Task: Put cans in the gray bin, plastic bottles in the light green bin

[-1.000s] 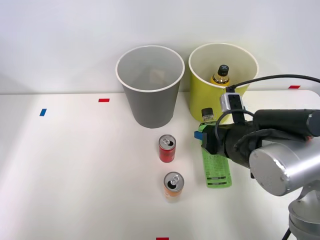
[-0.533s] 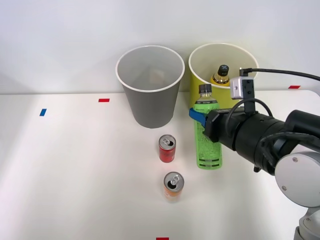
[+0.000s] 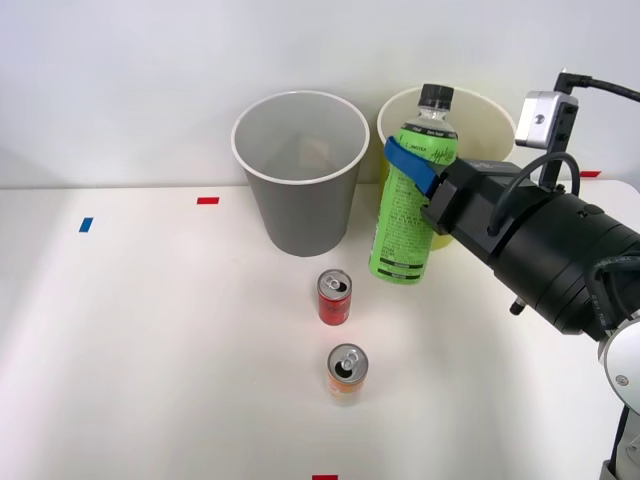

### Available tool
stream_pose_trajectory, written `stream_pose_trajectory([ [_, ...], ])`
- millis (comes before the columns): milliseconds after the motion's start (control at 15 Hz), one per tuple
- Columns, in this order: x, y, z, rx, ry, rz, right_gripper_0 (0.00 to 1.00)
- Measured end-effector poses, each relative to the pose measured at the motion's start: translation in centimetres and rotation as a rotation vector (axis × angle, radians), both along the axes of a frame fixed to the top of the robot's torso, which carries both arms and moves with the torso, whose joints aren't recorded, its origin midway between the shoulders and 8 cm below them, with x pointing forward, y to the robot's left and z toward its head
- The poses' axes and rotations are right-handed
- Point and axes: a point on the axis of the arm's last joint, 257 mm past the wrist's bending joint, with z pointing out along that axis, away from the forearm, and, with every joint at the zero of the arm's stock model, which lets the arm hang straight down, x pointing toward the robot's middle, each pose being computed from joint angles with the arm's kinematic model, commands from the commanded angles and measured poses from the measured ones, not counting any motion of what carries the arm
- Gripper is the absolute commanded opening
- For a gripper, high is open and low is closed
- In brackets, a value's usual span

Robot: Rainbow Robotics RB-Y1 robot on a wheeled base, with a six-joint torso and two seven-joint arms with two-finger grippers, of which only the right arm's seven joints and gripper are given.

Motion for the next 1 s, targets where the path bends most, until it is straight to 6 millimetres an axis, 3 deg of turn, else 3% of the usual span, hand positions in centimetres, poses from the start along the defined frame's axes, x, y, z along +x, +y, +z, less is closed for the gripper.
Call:
stream_pose_trajectory([
  [600,0.9,-3.0,7.4,0.114,-0.179,-0.069,0.0],
  [1000,7.3,-4.0,8.5,0.179,-0.217,-0.13,0.0],
])
